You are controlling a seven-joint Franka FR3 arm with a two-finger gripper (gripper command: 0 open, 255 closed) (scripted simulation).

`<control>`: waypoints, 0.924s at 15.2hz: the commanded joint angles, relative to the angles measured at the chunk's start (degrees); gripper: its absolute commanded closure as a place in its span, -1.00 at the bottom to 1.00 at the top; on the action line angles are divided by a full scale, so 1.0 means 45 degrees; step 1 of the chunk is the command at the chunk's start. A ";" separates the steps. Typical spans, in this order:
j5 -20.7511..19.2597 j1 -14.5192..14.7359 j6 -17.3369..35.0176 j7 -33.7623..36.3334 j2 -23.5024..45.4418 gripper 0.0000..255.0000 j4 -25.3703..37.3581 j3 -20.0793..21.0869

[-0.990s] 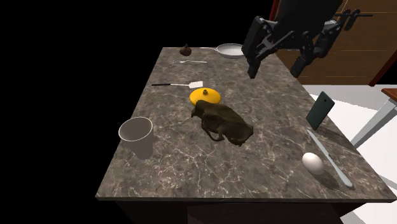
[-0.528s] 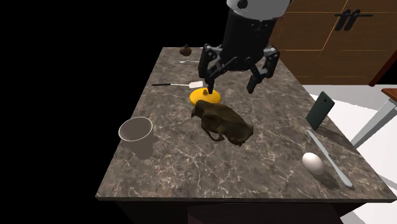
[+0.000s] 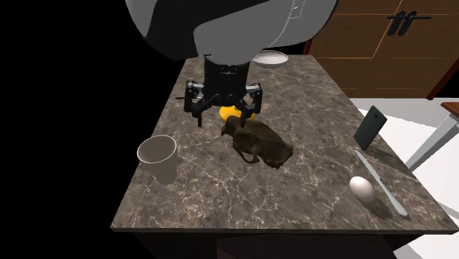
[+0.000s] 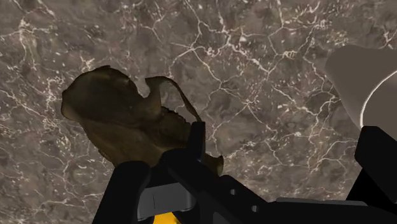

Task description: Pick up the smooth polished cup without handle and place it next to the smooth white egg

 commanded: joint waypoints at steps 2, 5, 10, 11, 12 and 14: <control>0.0086 0.0012 0.0908 0.0794 0.1065 -1.00 0.0244 0.0744; -0.0044 -0.0036 0.1793 0.1697 0.2295 -1.00 0.0657 0.1535; -0.0926 -0.0207 0.3133 0.3504 0.4636 -1.00 0.1661 0.2804; -0.1057 -0.0212 0.3240 0.3693 0.4866 -1.00 0.1771 0.2901; -0.1123 -0.0214 0.3420 0.3743 0.4989 -1.00 0.1704 0.2932; -0.1265 -0.0230 0.3777 0.3852 0.5245 -1.00 0.1576 0.3002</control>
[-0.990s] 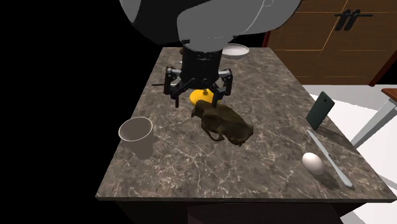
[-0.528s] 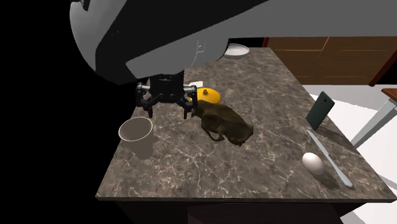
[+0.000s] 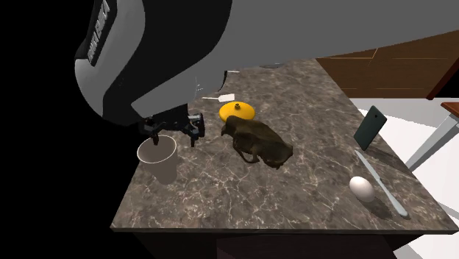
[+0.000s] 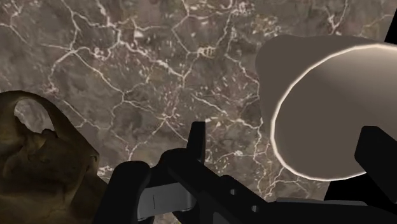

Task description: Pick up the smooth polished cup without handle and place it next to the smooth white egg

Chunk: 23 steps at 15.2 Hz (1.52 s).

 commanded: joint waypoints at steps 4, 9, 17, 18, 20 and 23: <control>-0.0403 -0.0036 0.0884 0.0330 0.0663 -1.00 -0.0286 0.0174; -0.0461 -0.0039 0.0986 0.0373 0.0747 -1.00 -0.0314 0.0189; -0.0460 -0.0039 0.0984 0.0372 0.0746 1.00 -0.0313 0.0189; -0.0461 -0.0039 0.0984 0.0373 0.0747 1.00 -0.0313 0.0189; -0.0462 -0.0039 0.0986 0.0373 0.0749 1.00 -0.0313 0.0189; -0.0387 -0.0033 0.0805 0.0322 0.0632 1.00 -0.0233 0.0168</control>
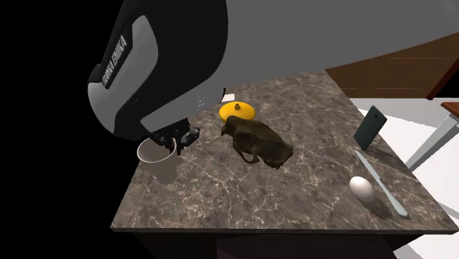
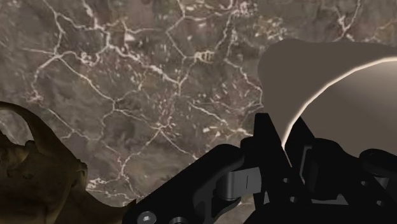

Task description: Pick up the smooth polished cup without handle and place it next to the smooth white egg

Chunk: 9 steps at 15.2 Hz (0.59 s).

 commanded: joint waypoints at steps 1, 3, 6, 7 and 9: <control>0.0112 0.0013 -0.0287 -0.0065 -0.0183 1.00 0.0128 -0.0027; 0.0232 0.0022 -0.0648 -0.0147 -0.0392 1.00 0.0305 -0.0073; 0.0382 0.0031 -0.1189 -0.0248 -0.0680 1.00 0.0591 -0.0145; 0.0424 0.0035 -0.1369 -0.0277 -0.0768 1.00 0.0692 -0.0171; 0.0498 0.0040 -0.1727 -0.0328 -0.0934 1.00 0.0901 -0.0222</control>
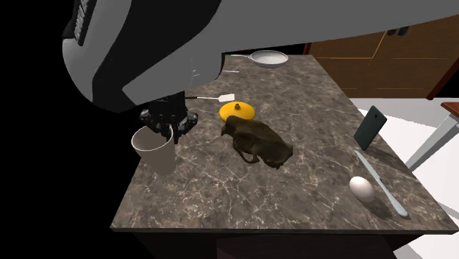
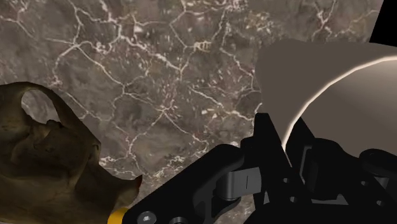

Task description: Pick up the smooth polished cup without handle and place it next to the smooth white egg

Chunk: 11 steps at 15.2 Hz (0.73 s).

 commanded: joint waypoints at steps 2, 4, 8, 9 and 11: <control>0.0081 0.0007 -0.0538 -0.0035 -0.0208 1.00 0.0351 -0.0059; 0.0132 0.0008 -0.0893 -0.0069 -0.0347 1.00 0.0580 -0.0110; 0.0205 0.0004 -0.1597 -0.0117 -0.0583 1.00 0.1070 -0.0206; 0.0218 0.0002 -0.1772 -0.0125 -0.0634 1.00 0.1198 -0.0230; 0.0238 -0.0004 -0.2120 -0.0137 -0.0725 1.00 0.1464 -0.0276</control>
